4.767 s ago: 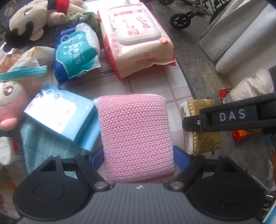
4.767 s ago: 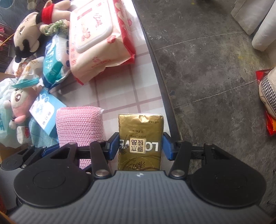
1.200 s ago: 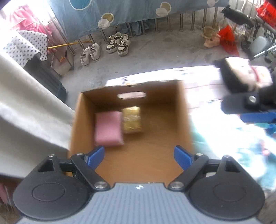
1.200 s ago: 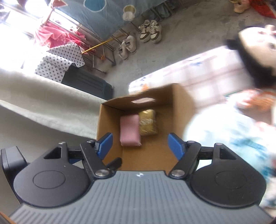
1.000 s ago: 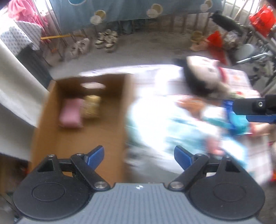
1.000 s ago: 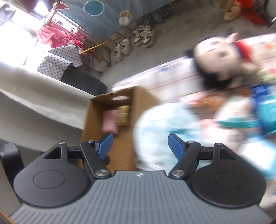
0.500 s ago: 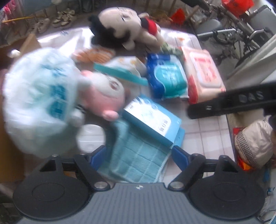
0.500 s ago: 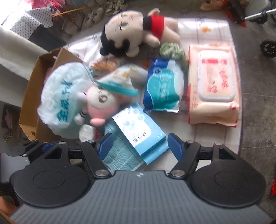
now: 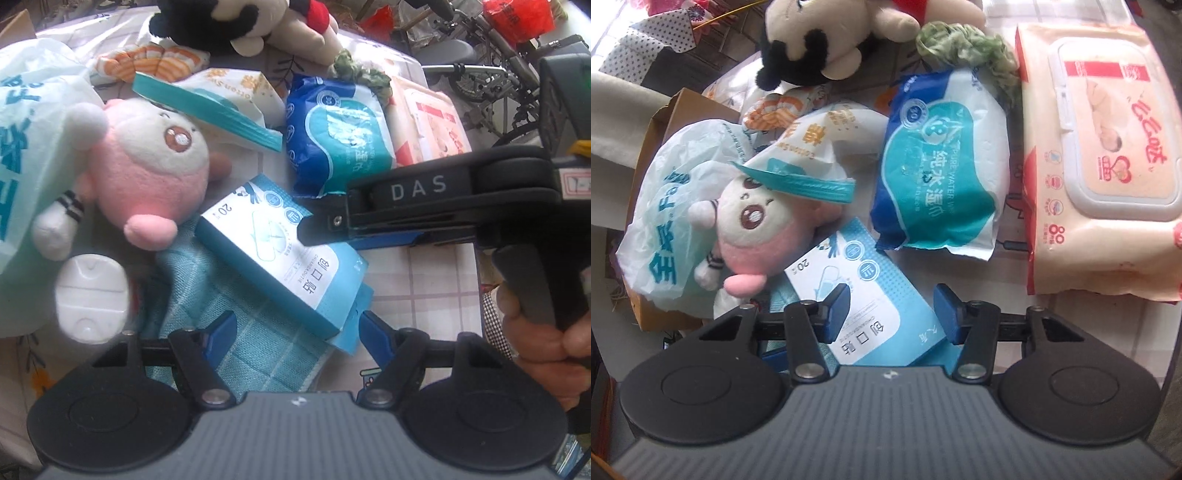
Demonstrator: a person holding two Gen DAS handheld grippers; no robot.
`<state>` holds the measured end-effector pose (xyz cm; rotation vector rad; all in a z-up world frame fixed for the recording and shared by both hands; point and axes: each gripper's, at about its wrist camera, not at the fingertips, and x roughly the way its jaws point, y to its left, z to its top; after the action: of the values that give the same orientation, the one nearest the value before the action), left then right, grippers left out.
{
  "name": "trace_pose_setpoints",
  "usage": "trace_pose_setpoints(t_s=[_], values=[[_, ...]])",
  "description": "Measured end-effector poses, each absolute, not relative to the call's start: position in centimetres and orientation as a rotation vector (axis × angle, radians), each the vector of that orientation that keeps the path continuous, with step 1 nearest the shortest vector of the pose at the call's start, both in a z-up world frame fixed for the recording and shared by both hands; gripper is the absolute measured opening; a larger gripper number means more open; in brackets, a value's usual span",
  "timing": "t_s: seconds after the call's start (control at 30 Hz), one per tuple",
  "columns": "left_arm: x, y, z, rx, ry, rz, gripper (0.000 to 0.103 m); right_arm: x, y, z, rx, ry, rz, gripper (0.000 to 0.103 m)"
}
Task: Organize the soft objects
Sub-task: 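Move both tools back over the blue bandage box and teal towel, then grasp the blue bandage box with the left tool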
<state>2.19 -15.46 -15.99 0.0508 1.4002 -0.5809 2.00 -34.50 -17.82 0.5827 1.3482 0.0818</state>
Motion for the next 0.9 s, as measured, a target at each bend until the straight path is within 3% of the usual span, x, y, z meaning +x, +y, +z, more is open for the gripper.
trace_pose_setpoints(t_s=[0.23, 0.9], values=[[1.9, -15.9, -15.6, 0.089, 1.402, -0.582, 0.086, 0.5, -34.9, -18.1, 0.727, 1.419, 0.154, 0.05], [3.4, -16.7, -17.4, 0.118, 1.435, -0.553, 0.09, 0.0, -37.2, -21.0, 1.091, 1.432, 0.136, 0.051]])
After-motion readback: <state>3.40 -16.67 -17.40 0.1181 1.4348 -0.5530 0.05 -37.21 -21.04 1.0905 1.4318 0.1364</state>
